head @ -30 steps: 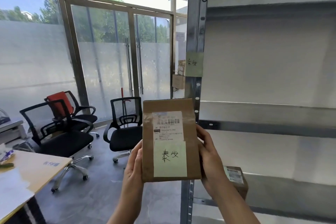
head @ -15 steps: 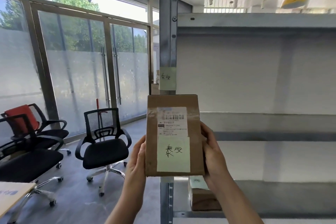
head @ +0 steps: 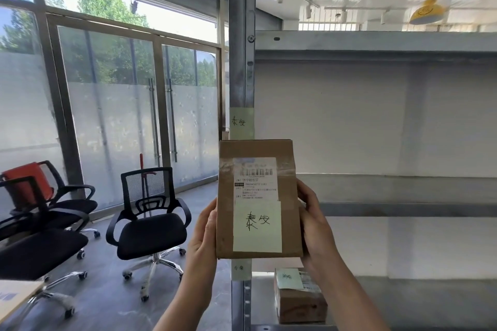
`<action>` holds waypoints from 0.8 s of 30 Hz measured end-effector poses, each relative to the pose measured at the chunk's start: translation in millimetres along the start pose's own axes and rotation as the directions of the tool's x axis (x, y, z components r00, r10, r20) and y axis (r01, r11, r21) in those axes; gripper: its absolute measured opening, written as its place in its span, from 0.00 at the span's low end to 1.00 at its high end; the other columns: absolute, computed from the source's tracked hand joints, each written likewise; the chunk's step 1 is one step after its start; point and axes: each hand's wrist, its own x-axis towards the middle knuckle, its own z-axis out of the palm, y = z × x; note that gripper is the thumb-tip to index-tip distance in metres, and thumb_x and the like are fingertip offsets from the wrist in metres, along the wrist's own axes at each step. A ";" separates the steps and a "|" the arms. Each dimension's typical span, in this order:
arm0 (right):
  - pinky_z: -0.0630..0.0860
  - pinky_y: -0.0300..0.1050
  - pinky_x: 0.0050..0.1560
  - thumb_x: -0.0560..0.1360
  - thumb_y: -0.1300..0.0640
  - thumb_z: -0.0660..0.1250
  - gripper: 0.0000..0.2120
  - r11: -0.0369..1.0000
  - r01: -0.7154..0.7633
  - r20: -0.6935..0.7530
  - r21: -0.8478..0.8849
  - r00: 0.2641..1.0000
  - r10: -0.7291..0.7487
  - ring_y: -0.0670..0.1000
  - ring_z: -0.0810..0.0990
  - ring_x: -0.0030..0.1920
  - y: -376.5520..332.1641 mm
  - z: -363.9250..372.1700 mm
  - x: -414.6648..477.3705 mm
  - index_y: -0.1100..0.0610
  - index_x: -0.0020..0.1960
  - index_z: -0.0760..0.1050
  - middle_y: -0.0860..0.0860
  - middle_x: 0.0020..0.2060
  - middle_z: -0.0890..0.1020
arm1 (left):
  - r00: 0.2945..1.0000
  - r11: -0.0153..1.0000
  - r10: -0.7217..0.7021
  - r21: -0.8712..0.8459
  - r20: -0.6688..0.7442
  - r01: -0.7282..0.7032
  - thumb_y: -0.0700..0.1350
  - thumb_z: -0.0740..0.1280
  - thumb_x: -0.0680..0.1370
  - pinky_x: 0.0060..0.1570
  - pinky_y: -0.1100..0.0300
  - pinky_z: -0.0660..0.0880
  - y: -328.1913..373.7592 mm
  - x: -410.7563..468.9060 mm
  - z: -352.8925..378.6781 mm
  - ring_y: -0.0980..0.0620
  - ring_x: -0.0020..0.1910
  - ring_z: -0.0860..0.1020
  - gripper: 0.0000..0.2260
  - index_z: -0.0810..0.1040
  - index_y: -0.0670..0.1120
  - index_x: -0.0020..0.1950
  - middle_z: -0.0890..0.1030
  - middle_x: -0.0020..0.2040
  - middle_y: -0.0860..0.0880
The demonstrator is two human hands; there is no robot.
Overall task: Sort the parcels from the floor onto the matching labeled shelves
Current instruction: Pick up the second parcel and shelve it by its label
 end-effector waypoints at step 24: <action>0.82 0.59 0.55 0.83 0.57 0.61 0.16 0.999 0.027 -0.099 -0.036 0.995 -0.031 0.57 0.85 0.56 -41.1 -57.0 -11.3 0.41 0.65 0.78 0.53 0.58 0.85 | 0.994 0.998 -0.062 0.019 0.094 0.060 0.61 0.60 0.76 0.63 0.44 0.77 -6.9 -1.1 62.3 0.51 0.61 0.82 0.21 0.77 0.62 0.67 0.85 0.61 0.54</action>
